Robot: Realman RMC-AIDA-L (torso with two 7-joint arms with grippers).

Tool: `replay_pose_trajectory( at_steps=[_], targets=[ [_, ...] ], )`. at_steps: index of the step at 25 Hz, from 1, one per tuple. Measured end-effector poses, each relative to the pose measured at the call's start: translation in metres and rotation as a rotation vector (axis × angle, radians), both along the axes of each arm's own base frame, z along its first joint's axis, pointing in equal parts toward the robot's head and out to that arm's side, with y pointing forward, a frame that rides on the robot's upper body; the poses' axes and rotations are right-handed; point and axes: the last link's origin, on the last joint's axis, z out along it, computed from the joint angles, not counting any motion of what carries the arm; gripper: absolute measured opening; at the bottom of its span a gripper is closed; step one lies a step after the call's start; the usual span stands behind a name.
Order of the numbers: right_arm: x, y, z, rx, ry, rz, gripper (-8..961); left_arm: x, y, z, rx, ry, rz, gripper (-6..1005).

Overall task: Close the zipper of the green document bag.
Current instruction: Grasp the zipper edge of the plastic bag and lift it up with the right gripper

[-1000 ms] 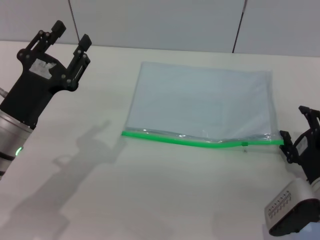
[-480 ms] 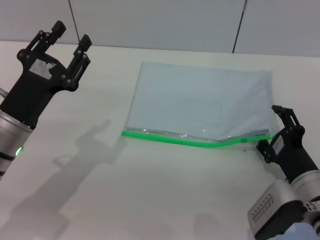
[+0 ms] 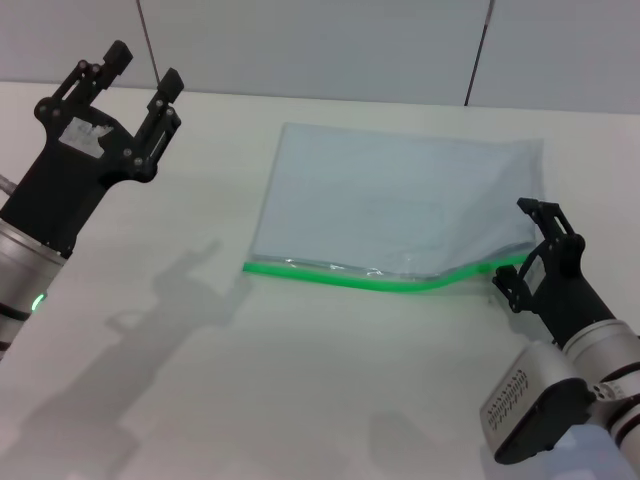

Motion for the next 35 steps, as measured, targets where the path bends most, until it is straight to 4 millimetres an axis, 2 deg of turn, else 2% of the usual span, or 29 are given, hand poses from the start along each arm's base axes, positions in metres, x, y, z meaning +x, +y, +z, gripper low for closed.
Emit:
replay_pose_trajectory(
  at_steps=[5, 15, 21, 28, 35],
  targets=[
    [-0.001, 0.001, -0.003, -0.021, -0.005, -0.004, 815, 0.000, 0.000, 0.000, -0.003, -0.003, 0.001, 550],
    [-0.003, 0.002, -0.005, -0.035, -0.004, 0.000, 371, 0.000, 0.000, 0.000, -0.003, -0.004, 0.001, 549],
    [-0.007, 0.002, -0.007, -0.044, -0.009, 0.026, 170, 0.000, 0.001, 0.000, -0.002, 0.001, 0.002, 548],
    [-0.015, 0.003, -0.009, -0.051, 0.003, 0.044, 132, -0.001, 0.004, -0.005, -0.024, 0.027, 0.018, 547],
    [-0.036, 0.000, -0.020, -0.115, 0.020, 0.123, 71, -0.002, 0.011, -0.018, -0.061, 0.137, 0.039, 546]
  ],
)
